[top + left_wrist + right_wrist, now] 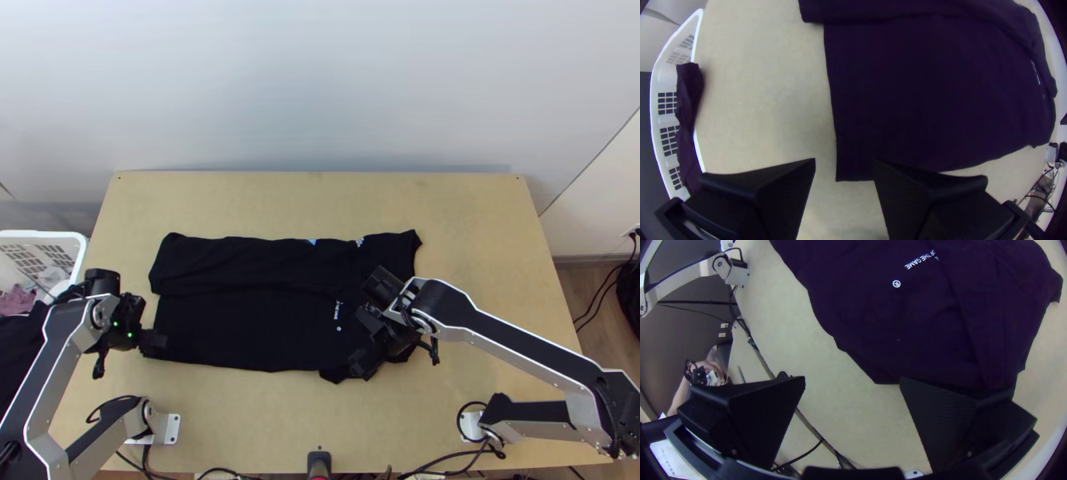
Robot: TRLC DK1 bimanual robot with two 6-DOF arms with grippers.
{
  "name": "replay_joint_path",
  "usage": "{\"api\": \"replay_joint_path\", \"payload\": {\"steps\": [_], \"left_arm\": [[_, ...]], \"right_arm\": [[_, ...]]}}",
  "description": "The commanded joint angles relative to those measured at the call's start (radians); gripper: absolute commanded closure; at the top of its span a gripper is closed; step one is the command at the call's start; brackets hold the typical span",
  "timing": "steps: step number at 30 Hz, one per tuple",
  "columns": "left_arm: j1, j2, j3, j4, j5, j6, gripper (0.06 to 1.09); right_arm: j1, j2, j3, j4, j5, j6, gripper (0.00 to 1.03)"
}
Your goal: Fold the t-shirt
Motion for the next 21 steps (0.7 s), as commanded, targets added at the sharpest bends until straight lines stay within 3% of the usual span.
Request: {"api": "replay_joint_path", "payload": {"steps": [1, 14, 17, 21], "left_arm": [[-0.03, 0.0, -0.061, -0.032, -0.055, 0.027, 0.4], [-0.071, 0.025, -0.106, 0.047, -0.053, -0.004, 0.49], [-0.073, 0.028, -0.098, 0.087, -0.053, -0.004, 0.66], [-0.076, 0.028, -0.097, 0.116, -0.053, -0.008, 0.71]], "right_arm": [[0.0, -0.004, -0.006, 0.001, 0.013, 0.003, 0.04], [-0.002, -0.028, -0.011, 0.0, 0.018, 0.011, 0.04], [-0.002, -0.034, -0.014, -0.003, 0.018, 0.011, 0.04], [0.0, -0.045, -0.019, -0.011, 0.018, 0.009, 0.04]]}}
